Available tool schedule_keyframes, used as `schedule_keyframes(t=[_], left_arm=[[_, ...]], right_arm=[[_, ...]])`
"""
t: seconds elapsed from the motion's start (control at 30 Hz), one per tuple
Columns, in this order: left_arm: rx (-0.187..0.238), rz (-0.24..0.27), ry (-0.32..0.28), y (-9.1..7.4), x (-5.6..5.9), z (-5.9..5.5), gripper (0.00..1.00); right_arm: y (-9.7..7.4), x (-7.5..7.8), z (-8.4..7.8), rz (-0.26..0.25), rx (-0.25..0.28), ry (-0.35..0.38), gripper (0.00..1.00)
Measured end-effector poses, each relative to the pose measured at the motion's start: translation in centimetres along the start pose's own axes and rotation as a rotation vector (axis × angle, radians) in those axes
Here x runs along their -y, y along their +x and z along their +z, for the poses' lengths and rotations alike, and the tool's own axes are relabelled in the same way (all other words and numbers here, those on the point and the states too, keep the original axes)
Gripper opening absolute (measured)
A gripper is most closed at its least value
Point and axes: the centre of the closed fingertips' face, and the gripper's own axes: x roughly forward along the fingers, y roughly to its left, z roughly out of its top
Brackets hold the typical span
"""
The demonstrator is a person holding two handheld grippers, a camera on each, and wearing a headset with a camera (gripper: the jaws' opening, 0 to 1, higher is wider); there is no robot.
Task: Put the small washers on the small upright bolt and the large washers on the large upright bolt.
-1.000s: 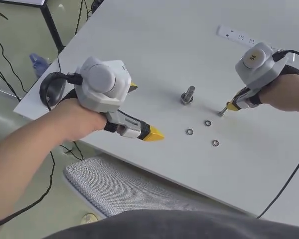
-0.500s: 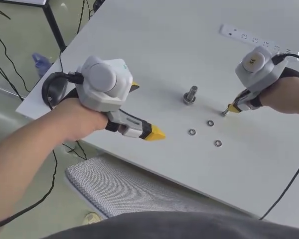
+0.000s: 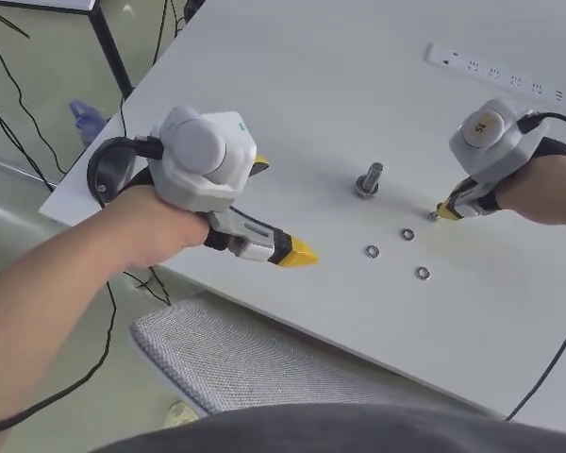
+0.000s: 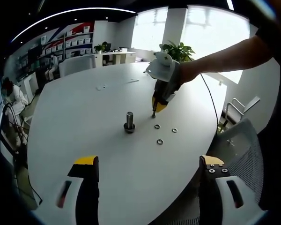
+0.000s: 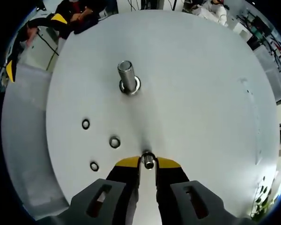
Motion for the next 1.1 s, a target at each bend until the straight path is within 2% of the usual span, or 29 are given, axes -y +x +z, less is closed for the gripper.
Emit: schedule_keyframes(t=[0.1, 0.43, 0.77, 1.1], left_arm=[[-0.002, -0.001, -0.003, 0.0, 0.0, -0.1, 0.88], [-0.003, 0.003, -0.009, -0.2, -0.2, -0.3, 0.88], [-0.012, -0.001, -0.01, -0.2, -0.1, -0.6, 0.86], [-0.011, -0.002, -0.011, -0.1, -0.1, -0.6, 0.85]], right_arm=[[0.5, 0.3, 0.0, 0.004, -0.003, 0.0, 0.13], [1.0, -0.4, -0.1, 0.009, -0.015, -0.007, 0.13], [1.8, -0.3, -0.7, 0.01, -0.018, -0.008, 0.13], [2.0, -0.1, -0.5, 0.01, -0.004, -0.006, 0.13]])
